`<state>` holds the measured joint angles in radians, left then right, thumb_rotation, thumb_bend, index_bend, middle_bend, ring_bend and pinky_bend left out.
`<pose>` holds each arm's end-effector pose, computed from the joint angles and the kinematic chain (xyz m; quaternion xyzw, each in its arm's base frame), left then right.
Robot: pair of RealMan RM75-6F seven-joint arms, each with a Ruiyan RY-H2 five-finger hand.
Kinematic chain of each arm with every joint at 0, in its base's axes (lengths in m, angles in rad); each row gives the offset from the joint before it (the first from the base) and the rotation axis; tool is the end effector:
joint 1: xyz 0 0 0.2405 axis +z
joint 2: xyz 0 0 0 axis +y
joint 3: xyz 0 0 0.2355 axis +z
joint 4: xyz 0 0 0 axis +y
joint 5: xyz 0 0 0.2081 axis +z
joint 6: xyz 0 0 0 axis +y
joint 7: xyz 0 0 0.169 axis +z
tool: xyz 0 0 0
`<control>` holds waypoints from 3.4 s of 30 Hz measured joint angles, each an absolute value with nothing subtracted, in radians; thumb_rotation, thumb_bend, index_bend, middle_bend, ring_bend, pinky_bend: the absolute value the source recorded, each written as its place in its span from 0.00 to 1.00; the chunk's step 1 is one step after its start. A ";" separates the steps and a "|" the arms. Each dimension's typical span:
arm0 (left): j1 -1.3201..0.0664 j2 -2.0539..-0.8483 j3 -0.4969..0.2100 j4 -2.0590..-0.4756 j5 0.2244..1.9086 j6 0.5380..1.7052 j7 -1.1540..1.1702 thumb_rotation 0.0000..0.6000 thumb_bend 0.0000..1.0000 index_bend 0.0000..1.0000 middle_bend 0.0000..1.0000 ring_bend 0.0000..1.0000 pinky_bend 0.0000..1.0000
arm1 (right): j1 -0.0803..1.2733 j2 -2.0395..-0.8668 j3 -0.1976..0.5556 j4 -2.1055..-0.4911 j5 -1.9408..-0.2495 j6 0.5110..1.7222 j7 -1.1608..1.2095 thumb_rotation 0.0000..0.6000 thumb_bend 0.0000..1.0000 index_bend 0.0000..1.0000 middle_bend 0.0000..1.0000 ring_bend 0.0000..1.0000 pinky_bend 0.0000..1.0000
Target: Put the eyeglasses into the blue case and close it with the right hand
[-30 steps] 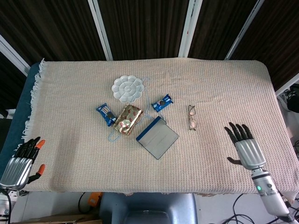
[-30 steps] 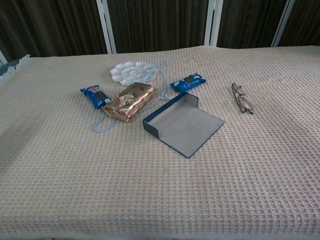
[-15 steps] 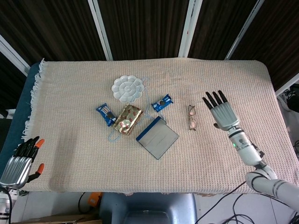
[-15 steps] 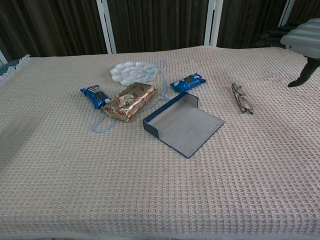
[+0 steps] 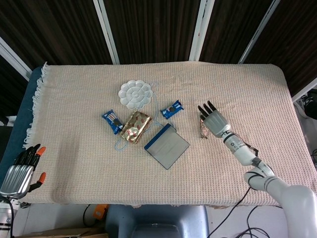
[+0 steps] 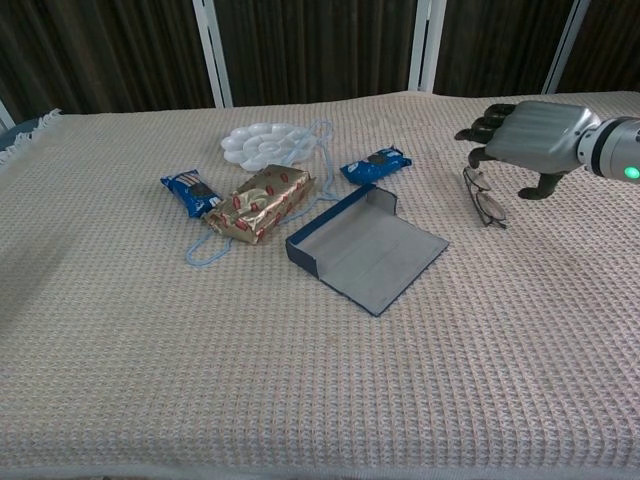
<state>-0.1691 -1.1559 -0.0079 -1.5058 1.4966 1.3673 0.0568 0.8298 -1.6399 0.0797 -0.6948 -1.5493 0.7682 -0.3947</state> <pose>-0.3048 0.2214 0.1274 -0.6588 -0.3679 -0.3271 0.5689 -0.2223 -0.4410 0.0080 0.8452 -0.0251 0.1202 0.5201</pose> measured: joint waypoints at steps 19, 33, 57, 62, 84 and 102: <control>-0.168 -1.155 -0.012 -1.510 1.490 1.370 0.055 1.00 0.38 0.00 0.00 0.00 0.13 | 0.871 -1.685 0.026 -0.631 -1.582 0.790 -0.337 1.00 0.35 0.38 0.00 0.00 0.00; -0.166 -1.156 -0.014 -1.519 1.488 1.376 0.060 1.00 0.38 0.00 0.00 0.00 0.13 | 0.867 -1.646 0.020 -0.700 -1.536 0.723 -0.448 1.00 0.35 0.39 0.00 0.00 0.00; -0.172 -1.156 -0.007 -1.525 1.503 1.368 0.060 1.00 0.38 0.00 0.00 0.00 0.13 | 0.734 -1.481 0.037 -0.973 -1.405 0.801 -0.569 1.00 0.35 0.44 0.00 0.00 0.00; -0.172 -1.156 -0.008 -1.524 1.500 1.368 0.058 1.00 0.38 0.00 0.00 0.00 0.13 | 0.739 -1.507 0.043 -0.941 -1.398 0.792 -0.522 1.00 0.36 0.50 0.00 0.00 0.00; -0.171 -1.155 -0.009 -1.527 1.493 1.367 0.067 1.00 0.38 0.00 0.00 0.00 0.13 | 0.763 -1.597 0.013 -0.779 -1.468 0.784 -0.299 1.00 0.55 0.67 0.05 0.00 0.00; -0.173 -1.155 -0.008 -1.528 1.493 1.364 0.071 1.00 0.38 0.00 0.00 0.00 0.13 | 0.750 -1.595 0.001 -0.769 -1.505 0.845 -0.257 1.00 0.64 0.77 0.10 0.00 0.00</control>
